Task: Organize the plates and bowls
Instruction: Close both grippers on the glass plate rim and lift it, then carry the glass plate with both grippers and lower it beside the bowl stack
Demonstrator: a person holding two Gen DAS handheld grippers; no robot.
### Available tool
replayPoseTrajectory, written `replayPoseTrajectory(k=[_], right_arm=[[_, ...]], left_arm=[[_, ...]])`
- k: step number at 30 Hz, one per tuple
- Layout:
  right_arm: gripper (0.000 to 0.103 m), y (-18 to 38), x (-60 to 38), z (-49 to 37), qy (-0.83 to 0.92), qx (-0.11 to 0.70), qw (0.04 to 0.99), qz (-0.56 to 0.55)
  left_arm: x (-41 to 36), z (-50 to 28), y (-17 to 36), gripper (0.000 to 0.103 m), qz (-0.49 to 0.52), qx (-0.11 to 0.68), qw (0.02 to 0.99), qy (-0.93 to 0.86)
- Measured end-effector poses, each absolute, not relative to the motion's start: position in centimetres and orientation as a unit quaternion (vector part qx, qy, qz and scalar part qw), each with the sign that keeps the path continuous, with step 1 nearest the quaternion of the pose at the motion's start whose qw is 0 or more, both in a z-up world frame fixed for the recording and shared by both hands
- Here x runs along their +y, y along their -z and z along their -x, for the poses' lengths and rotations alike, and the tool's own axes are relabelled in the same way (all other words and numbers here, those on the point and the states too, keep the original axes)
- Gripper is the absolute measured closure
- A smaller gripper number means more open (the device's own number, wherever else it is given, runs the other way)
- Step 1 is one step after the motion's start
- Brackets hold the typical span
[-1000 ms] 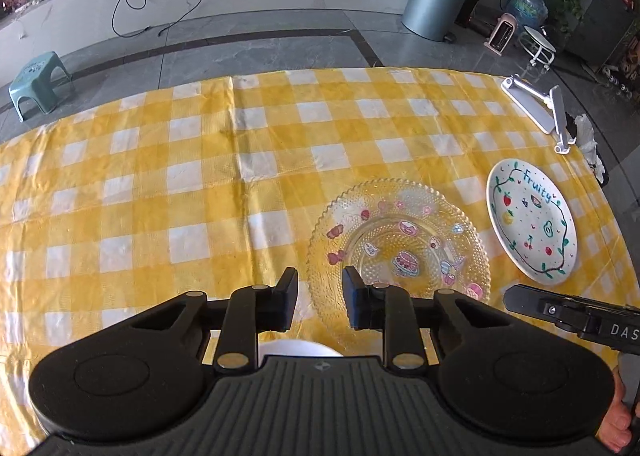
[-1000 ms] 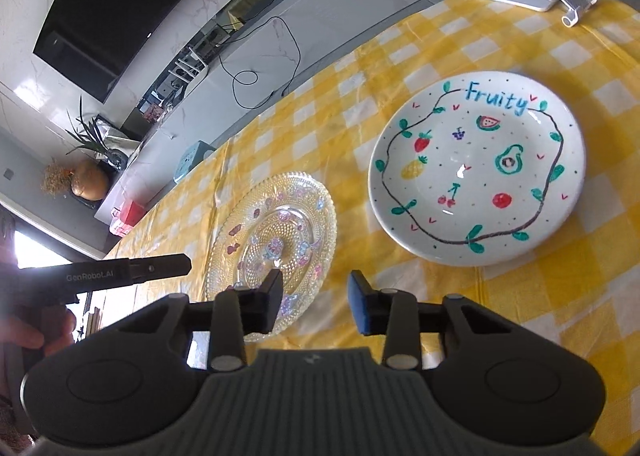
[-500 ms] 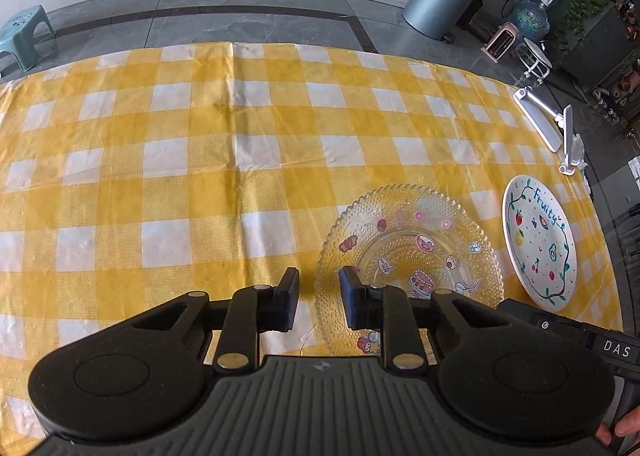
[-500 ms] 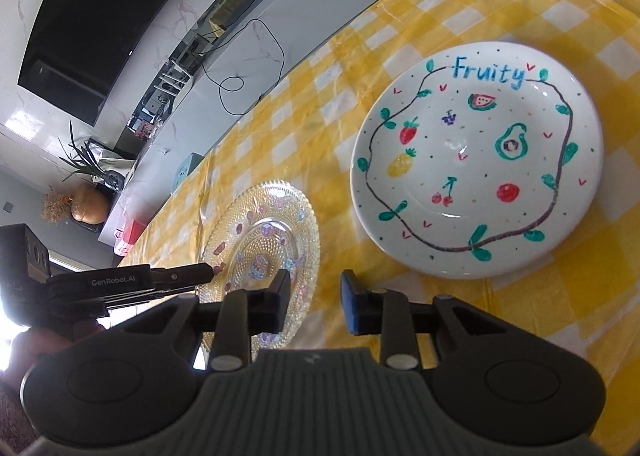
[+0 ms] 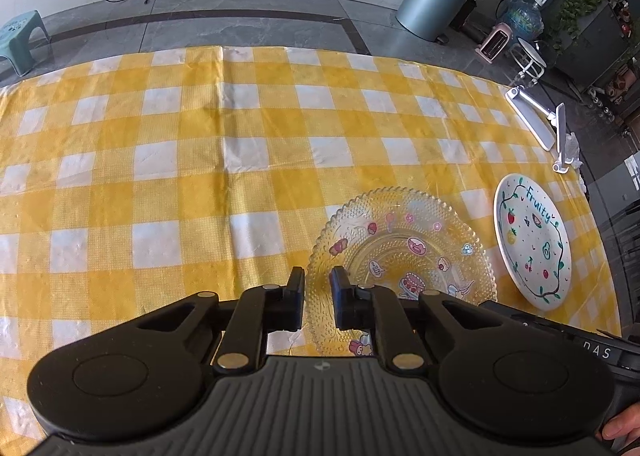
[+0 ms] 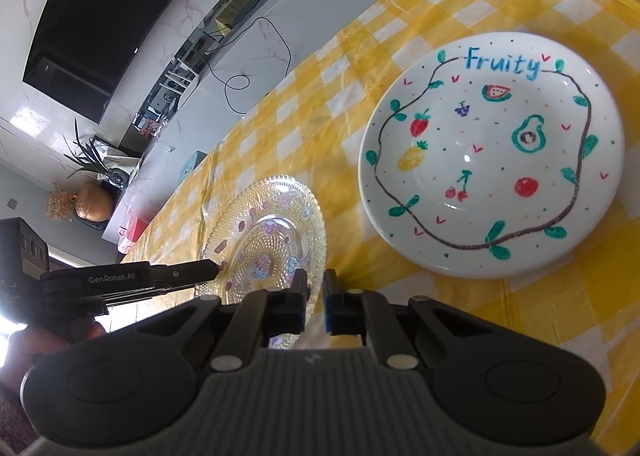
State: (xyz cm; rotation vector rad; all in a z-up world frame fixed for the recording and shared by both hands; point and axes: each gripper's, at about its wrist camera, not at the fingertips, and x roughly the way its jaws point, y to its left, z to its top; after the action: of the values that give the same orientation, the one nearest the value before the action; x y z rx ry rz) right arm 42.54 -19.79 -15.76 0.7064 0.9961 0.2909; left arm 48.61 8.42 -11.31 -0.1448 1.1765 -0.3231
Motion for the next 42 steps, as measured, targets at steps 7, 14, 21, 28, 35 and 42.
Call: replayPoseTrajectory(k=[7,14,21,28,35,42], right_arm=[[0.096,15.4,-20.4,-42.2,-0.13,0.488,0.794,-0.338],[0.096,14.0,-21.4,-41.1,-0.141,0.478,0.793,-0.35],[0.095,12.4,-23.3,-38.1,-0.15,0.466,0.795,-0.359],[0.095,10.9,-25.7,-35.0,-0.141,0.457,0.806,-0.349],[0.096,10.2,-29.6,-30.2,-0.111,0.444,0.816,-0.353],[0.096,10.9,-32.1,-26.4,-0.078,0.459,0.815,-0.344]], left_arm=[[7.8,-47.3,9.4,0.089,0.054,0.548,0.82,0.157],[6.6,-45.3,6.2,0.089,0.039,0.542,0.825,0.153],[4.9,-42.1,4.0,0.089,0.043,0.537,0.83,0.146],[2.8,-37.6,3.5,0.089,0.075,0.533,0.832,0.136],[-0.4,-32.1,4.3,0.089,0.105,0.534,0.825,0.15],[-2.3,-27.8,7.1,0.089,0.142,0.536,0.82,0.142]])
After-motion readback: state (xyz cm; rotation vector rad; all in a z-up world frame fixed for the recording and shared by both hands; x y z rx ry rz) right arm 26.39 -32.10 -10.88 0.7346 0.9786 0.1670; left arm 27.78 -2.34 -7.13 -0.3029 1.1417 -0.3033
